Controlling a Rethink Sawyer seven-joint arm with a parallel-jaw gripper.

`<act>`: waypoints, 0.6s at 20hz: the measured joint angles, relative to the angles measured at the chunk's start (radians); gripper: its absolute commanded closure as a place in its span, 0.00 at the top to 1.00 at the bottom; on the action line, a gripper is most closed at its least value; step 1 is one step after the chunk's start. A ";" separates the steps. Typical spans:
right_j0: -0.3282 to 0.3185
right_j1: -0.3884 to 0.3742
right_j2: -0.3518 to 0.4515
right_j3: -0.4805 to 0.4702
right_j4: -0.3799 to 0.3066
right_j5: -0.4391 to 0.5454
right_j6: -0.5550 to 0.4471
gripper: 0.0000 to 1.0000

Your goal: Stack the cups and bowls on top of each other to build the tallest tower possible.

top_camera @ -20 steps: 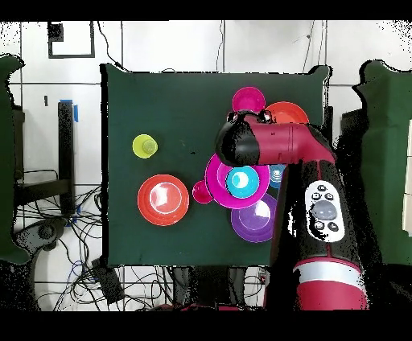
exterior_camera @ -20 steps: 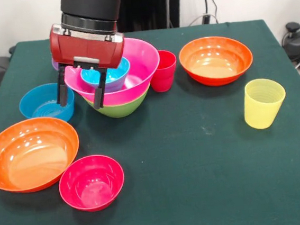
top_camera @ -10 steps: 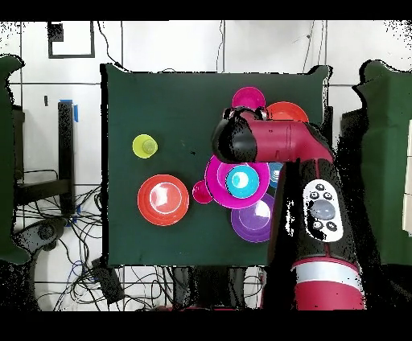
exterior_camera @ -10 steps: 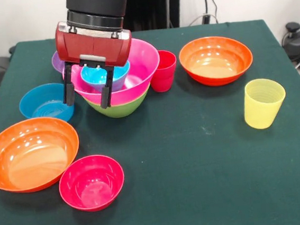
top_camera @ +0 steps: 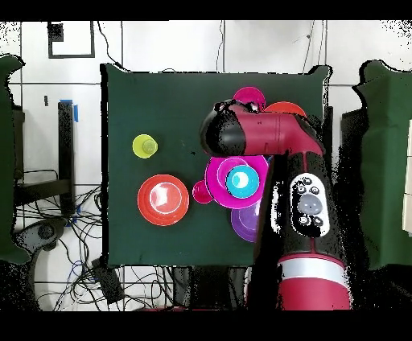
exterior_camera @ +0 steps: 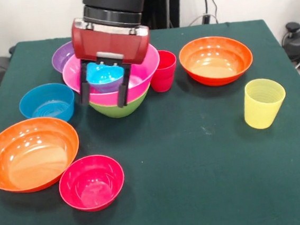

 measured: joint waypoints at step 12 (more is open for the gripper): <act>0.086 0.021 -0.081 -0.086 0.040 0.005 0.000 1.00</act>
